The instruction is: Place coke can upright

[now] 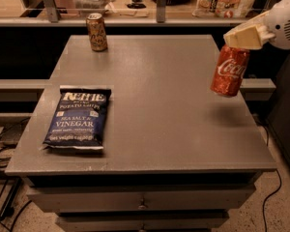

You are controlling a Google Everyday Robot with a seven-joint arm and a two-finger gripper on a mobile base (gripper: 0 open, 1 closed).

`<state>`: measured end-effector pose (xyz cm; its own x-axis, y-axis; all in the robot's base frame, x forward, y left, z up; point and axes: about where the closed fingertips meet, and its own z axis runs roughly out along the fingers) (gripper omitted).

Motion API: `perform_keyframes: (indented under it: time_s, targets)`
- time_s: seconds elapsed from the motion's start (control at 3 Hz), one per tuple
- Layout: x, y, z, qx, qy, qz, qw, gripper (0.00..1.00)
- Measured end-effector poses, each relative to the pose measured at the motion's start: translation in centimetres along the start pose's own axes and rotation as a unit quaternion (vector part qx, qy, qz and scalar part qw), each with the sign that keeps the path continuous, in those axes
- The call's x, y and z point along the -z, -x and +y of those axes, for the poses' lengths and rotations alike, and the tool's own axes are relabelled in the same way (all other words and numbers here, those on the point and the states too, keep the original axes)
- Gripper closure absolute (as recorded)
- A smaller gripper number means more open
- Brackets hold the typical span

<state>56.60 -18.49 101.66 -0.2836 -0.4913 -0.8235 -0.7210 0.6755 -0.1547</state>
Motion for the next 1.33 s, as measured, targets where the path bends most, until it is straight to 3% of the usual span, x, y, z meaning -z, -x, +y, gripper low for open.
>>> perform_keyframes:
  time_s: [0.33,0.67,1.33]
  targets:
    - [-0.5,1.3,0.6,0.045,-0.004,-0.038,0.9982,1.00]
    - [-1.7,2.5,1.5,0.089,-0.009,-0.057,0.9944,1.00]
    - [-5.4,2.7,2.6,0.141,-0.033,-0.068,0.9872,1.00]
